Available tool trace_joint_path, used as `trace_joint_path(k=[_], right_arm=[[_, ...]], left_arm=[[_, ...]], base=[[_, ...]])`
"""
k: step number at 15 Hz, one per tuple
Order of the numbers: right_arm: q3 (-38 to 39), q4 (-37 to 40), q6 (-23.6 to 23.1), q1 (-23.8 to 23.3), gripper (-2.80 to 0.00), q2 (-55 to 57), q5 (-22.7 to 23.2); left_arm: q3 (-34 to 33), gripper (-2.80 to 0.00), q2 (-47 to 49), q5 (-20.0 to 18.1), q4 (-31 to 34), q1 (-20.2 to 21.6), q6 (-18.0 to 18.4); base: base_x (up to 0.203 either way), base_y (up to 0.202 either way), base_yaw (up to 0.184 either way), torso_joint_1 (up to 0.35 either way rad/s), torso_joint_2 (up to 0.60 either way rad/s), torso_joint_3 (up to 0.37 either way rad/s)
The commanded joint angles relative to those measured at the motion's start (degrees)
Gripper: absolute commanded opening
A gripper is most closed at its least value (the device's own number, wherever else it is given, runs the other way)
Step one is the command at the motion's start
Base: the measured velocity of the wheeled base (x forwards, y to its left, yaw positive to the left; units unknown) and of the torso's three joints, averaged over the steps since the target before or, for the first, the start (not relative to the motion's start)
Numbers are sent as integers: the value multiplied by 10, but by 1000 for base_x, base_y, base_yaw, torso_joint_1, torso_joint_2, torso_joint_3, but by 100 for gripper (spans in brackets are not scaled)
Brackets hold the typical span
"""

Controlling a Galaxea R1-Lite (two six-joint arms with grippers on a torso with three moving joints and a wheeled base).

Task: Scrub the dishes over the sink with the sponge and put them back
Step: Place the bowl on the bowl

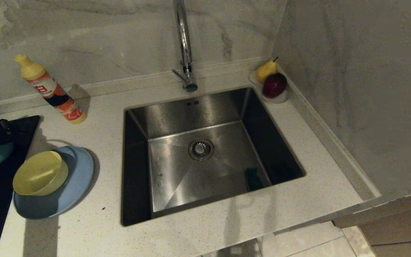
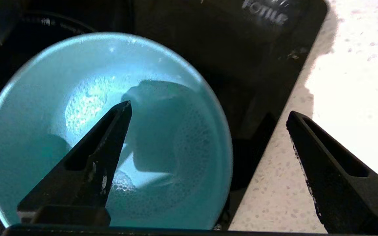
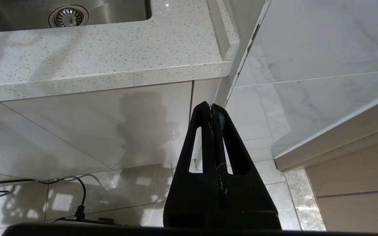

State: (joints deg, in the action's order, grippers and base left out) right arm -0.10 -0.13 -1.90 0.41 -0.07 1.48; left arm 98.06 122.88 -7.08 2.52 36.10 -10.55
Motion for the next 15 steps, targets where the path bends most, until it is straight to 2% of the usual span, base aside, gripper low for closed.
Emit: trace_joint_path(k=[1,15], right_arm=[[0,0,0,0,-280,-1,-1],[0,0,0,0,-280,-1,0]], left_arm=[[-4,0,2,0,0,0,-2],[-19,0,-11,2,0,0,-1]], base=[[0,0,0,0,0,0],[0,0,0,0,0,0]])
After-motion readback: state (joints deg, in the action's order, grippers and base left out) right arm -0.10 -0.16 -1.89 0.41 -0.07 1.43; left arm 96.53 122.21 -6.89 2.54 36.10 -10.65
